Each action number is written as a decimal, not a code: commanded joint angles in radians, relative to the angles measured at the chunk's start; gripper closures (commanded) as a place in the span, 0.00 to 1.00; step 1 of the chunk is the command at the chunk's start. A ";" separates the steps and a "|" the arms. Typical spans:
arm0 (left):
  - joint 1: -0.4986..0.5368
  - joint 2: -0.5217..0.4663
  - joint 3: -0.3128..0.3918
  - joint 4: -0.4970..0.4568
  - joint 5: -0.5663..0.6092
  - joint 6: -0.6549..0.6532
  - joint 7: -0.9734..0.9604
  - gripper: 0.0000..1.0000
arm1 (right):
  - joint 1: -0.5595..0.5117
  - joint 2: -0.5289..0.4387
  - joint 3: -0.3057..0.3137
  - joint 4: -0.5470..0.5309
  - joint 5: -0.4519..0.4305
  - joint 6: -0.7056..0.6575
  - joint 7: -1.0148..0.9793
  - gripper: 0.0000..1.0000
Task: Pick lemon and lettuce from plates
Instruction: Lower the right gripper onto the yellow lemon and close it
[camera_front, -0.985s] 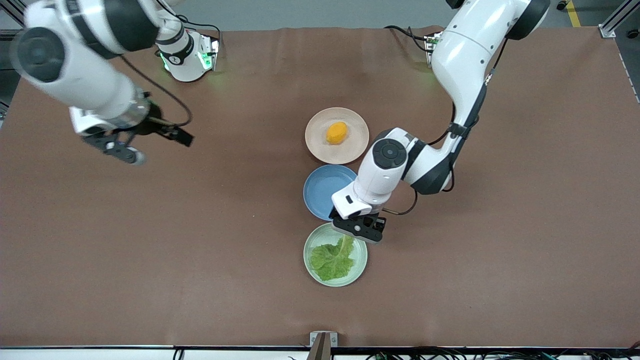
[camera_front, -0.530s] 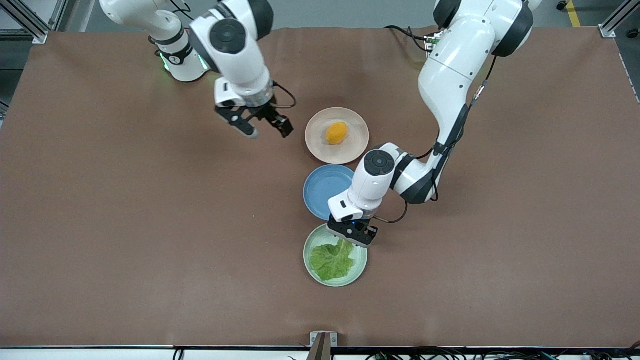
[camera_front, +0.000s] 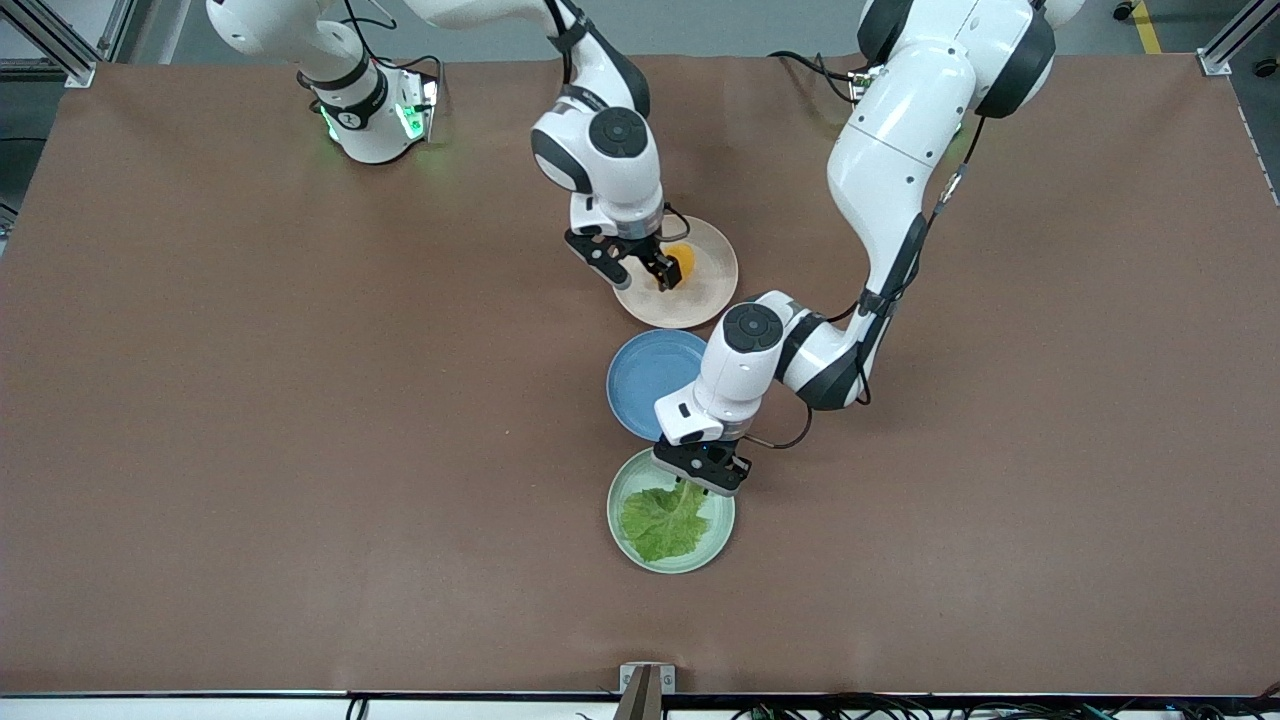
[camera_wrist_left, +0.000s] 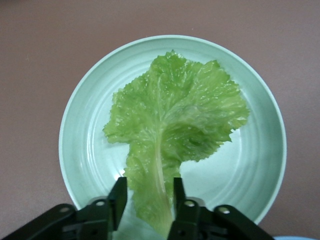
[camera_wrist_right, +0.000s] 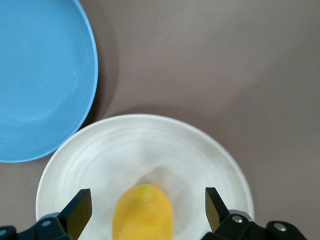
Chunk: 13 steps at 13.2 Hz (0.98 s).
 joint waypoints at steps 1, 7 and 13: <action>-0.014 0.033 0.021 0.032 0.016 0.029 -0.011 0.62 | 0.031 0.084 -0.015 0.100 -0.014 -0.021 0.065 0.00; -0.014 0.032 0.021 0.034 0.013 0.030 -0.051 1.00 | 0.085 0.137 -0.015 0.134 -0.012 -0.030 0.114 0.14; 0.015 -0.111 0.026 0.034 0.013 -0.114 -0.034 1.00 | 0.028 0.075 -0.030 0.143 -0.010 -0.145 0.006 0.98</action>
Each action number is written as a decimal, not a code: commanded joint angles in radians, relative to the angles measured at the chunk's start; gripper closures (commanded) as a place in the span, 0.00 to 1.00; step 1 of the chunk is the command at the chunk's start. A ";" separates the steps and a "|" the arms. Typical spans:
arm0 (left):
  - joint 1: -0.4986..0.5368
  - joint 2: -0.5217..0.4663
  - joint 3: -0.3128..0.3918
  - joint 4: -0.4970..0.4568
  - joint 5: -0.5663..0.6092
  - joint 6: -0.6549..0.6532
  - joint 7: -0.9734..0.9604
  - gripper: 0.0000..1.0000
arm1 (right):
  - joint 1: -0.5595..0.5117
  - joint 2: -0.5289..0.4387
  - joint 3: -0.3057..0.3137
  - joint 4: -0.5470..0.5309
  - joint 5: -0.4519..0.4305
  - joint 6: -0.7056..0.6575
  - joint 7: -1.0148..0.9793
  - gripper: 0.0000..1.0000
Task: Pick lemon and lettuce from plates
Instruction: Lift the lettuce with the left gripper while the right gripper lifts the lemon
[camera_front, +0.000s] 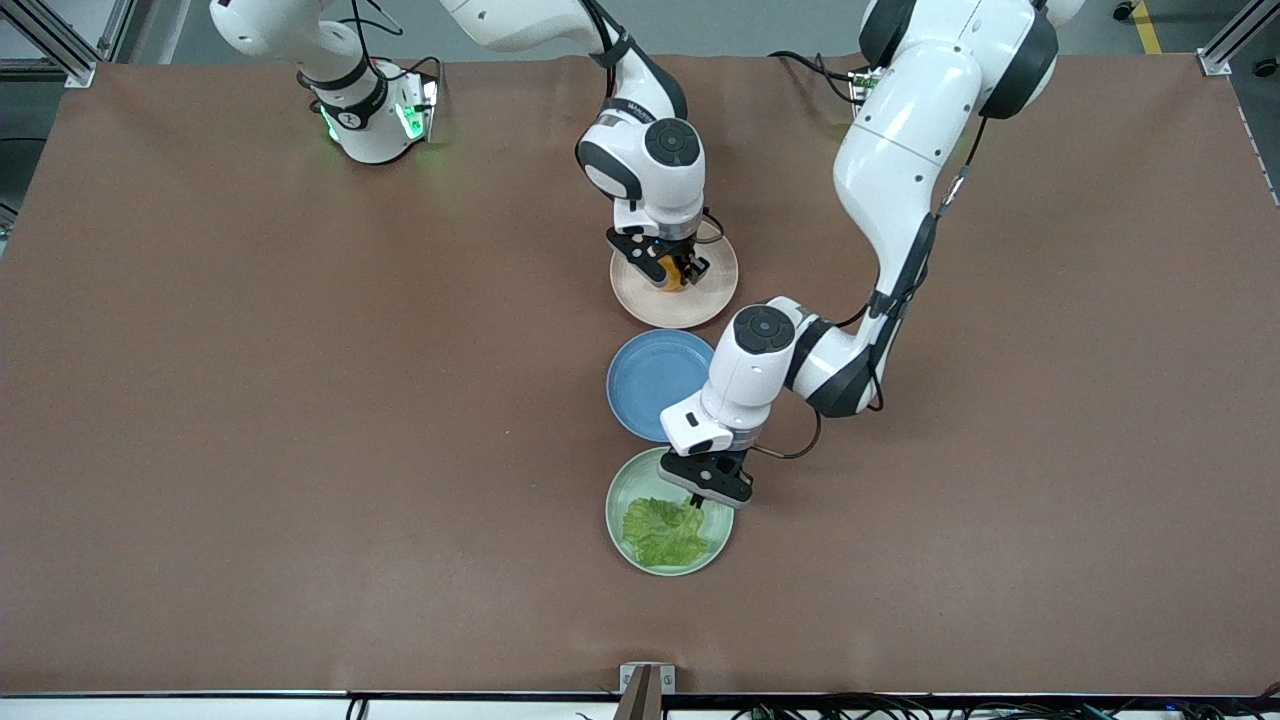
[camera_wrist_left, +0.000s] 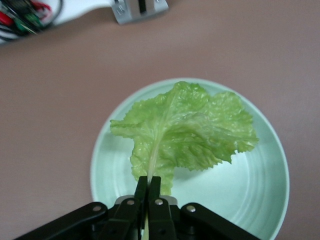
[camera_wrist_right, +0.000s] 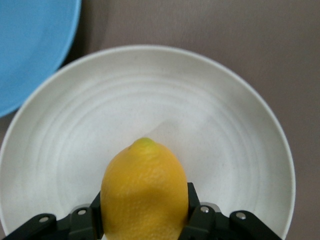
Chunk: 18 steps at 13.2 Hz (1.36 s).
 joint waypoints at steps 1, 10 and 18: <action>0.012 -0.112 0.007 -0.020 0.011 -0.138 -0.014 1.00 | -0.086 -0.087 -0.010 0.000 -0.009 -0.107 -0.151 0.98; 0.305 -0.477 -0.003 -0.516 0.022 -0.261 0.202 1.00 | -0.678 -0.196 -0.009 -0.058 -0.008 -0.174 -1.133 0.98; 0.473 -0.463 -0.004 -0.742 0.025 -0.051 0.214 0.90 | -0.938 -0.083 -0.004 -0.055 0.006 -0.074 -1.615 0.98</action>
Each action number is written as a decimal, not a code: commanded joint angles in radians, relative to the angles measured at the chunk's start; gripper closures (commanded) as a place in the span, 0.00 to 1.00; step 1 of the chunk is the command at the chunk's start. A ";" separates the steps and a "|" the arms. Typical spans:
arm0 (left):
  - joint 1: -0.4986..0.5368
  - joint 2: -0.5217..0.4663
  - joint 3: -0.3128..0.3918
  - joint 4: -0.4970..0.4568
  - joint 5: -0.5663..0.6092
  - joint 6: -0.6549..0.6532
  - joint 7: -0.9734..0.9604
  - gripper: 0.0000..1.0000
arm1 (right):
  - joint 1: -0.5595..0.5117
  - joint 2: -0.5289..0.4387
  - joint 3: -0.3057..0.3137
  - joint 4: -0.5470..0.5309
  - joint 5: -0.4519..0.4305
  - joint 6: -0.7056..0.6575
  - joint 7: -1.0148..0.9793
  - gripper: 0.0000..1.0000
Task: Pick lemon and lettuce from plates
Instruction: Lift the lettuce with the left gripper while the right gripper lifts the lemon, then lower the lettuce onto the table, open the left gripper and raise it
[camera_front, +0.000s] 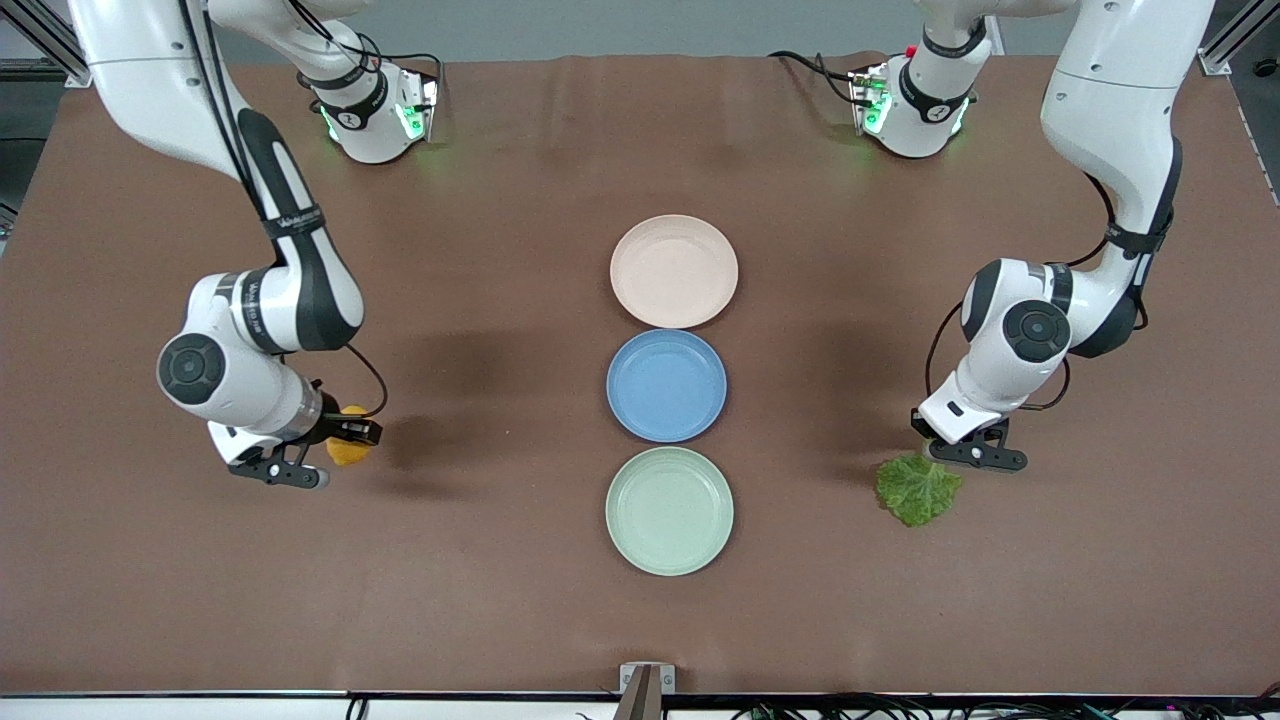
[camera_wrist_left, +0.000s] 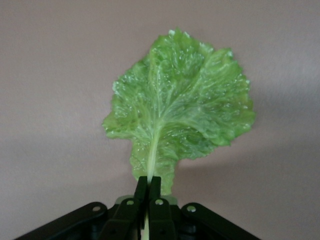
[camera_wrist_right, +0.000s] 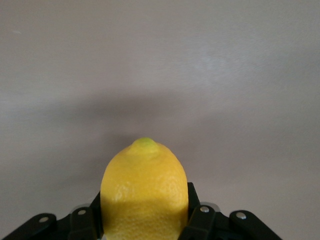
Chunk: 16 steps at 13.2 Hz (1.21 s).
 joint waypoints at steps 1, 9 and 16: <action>0.045 -0.077 -0.009 -0.051 0.023 -0.002 -0.004 0.88 | -0.026 0.045 0.025 -0.005 0.007 0.036 -0.038 0.98; 0.047 -0.246 -0.066 0.127 0.009 -0.360 -0.023 0.00 | -0.041 0.110 0.027 -0.002 0.007 0.057 -0.040 0.53; 0.041 -0.264 -0.084 0.586 -0.029 -0.879 -0.011 0.00 | -0.038 0.064 0.023 0.112 0.002 -0.068 -0.067 0.00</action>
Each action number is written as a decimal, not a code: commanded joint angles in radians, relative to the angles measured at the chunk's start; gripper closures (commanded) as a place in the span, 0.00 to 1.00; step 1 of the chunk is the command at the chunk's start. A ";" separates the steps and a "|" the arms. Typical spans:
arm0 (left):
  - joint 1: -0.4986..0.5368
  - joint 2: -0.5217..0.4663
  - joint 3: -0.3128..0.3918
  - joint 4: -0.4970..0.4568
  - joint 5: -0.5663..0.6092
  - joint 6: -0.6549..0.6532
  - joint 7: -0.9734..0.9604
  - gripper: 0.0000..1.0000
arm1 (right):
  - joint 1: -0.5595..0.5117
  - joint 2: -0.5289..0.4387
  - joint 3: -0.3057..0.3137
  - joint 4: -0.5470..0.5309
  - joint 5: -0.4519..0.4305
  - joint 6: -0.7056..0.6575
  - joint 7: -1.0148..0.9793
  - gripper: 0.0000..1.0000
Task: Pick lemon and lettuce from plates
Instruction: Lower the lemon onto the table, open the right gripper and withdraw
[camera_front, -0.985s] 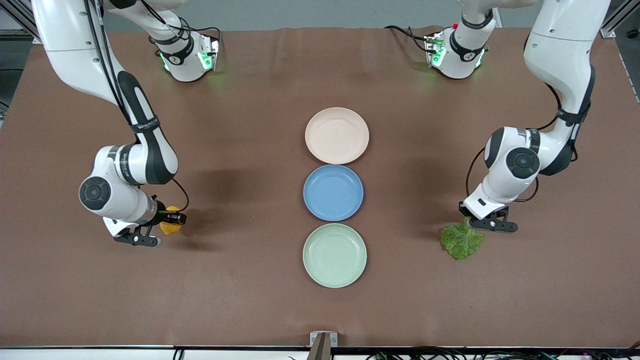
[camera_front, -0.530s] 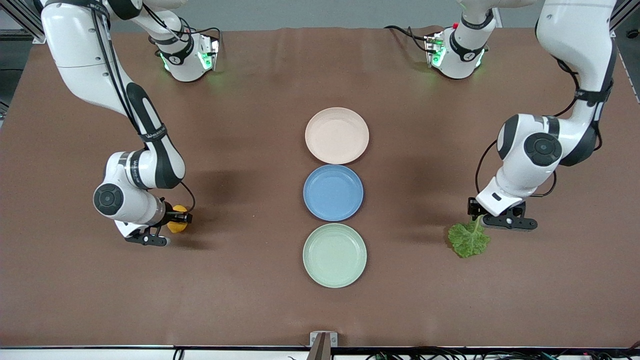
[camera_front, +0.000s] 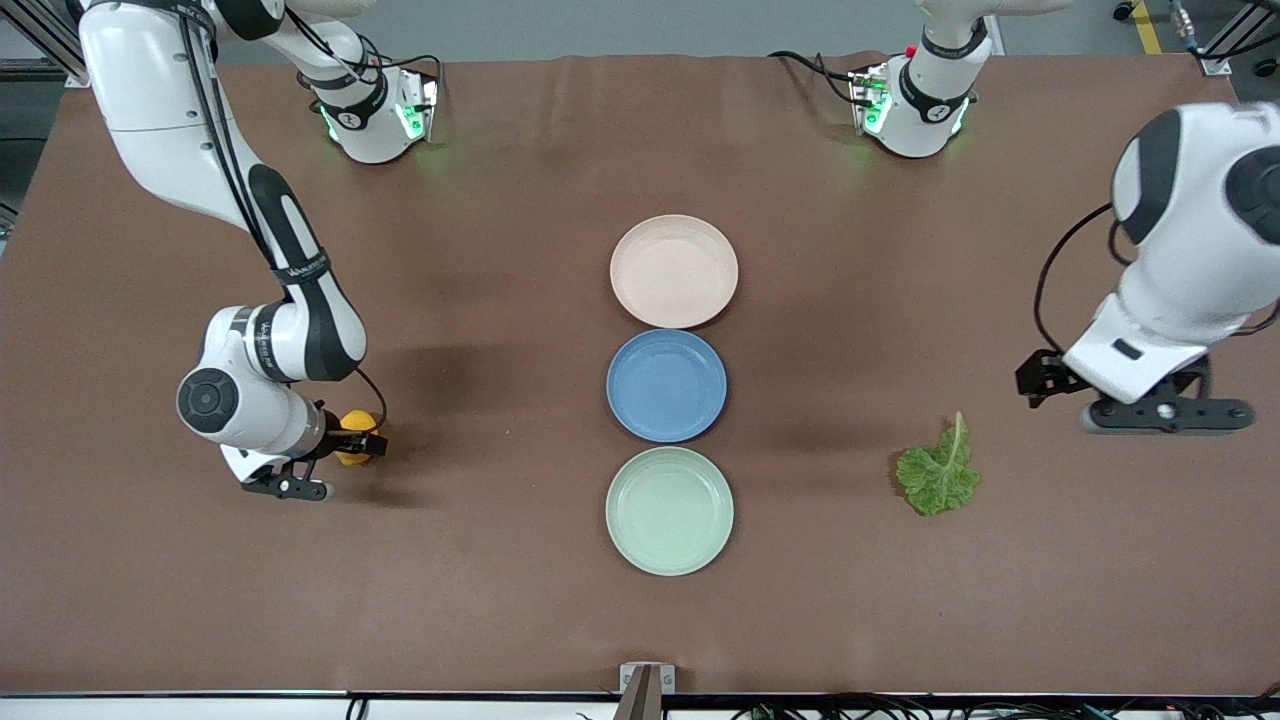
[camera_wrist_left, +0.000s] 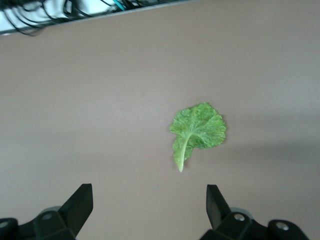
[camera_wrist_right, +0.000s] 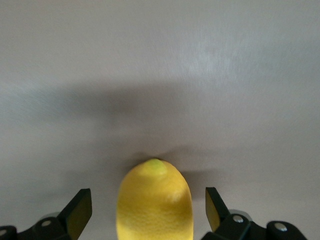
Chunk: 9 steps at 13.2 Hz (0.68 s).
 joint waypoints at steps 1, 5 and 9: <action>0.000 0.023 -0.021 0.134 -0.061 -0.144 -0.011 0.00 | -0.023 -0.039 0.008 0.101 0.000 -0.171 -0.068 0.00; 0.006 -0.078 -0.019 0.136 -0.104 -0.217 -0.005 0.00 | -0.094 -0.120 0.005 0.209 -0.006 -0.435 -0.136 0.00; 0.006 -0.144 -0.019 0.131 -0.106 -0.349 0.012 0.00 | -0.117 -0.238 -0.012 0.232 -0.043 -0.595 -0.153 0.00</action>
